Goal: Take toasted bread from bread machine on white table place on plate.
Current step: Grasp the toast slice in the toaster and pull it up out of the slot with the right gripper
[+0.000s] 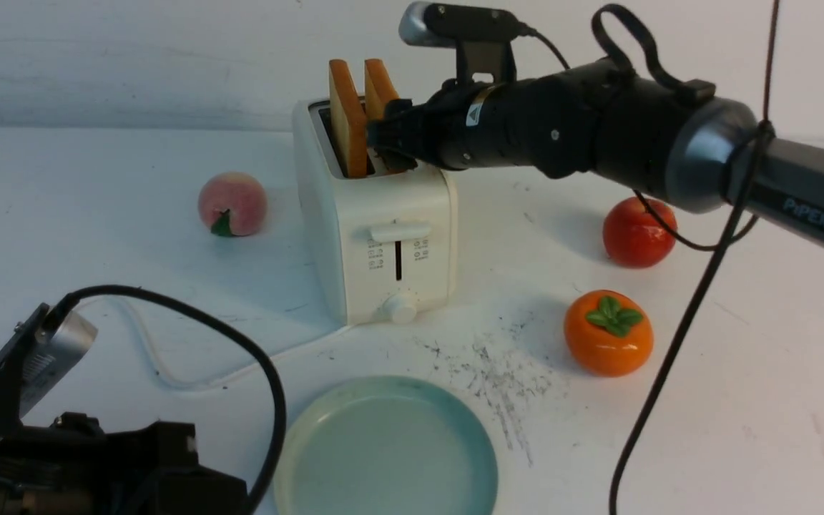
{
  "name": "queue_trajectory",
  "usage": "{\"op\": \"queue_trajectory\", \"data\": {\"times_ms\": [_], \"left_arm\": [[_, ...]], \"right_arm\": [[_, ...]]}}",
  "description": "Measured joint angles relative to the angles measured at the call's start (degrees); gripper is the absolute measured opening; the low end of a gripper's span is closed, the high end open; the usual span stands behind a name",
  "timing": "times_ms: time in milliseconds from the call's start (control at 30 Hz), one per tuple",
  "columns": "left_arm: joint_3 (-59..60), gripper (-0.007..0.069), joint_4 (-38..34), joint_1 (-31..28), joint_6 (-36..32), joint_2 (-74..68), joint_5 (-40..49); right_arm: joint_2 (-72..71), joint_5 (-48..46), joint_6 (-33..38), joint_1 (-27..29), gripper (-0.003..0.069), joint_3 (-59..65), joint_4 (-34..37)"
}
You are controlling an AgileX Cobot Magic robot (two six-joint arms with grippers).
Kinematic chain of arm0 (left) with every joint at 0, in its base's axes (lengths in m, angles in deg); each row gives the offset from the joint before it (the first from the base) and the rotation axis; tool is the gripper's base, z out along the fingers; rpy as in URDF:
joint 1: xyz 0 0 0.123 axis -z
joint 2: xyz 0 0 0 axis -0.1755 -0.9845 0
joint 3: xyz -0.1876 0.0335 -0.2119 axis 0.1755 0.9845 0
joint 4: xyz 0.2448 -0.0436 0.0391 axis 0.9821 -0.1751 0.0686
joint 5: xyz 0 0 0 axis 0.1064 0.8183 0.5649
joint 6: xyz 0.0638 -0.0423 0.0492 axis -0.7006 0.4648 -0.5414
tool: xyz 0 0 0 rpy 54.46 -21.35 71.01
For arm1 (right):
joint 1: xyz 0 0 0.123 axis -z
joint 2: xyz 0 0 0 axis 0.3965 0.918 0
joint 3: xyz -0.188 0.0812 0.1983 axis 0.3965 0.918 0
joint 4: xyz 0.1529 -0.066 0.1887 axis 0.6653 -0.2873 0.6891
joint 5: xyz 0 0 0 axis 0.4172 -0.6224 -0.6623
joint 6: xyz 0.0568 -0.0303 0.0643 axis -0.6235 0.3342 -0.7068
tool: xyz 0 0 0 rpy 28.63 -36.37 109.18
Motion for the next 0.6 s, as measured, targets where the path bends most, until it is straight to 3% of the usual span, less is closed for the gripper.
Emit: {"op": "queue_trajectory", "data": {"times_ms": [233,267,467,600], "left_arm": [[0.0,0.0022,0.1,0.0,0.0,0.0,0.1],[0.0,0.0023,0.1,0.0,0.0,0.0,0.1],[0.0,0.0034,0.1,0.0,0.0,0.0,0.2],[0.0,0.0038,0.1,0.0,0.0,0.0,0.2]], "right_arm": [[1.0,3.9,0.1,0.0,0.0470,0.0,-3.2],[1.0,4.6,0.2,0.0,0.0447,0.0,-3.8],[1.0,6.9,0.2,0.0,0.0130,-0.1,-7.0],[0.1,5.8,0.2,0.0,0.0114,-0.1,-7.5]]}}
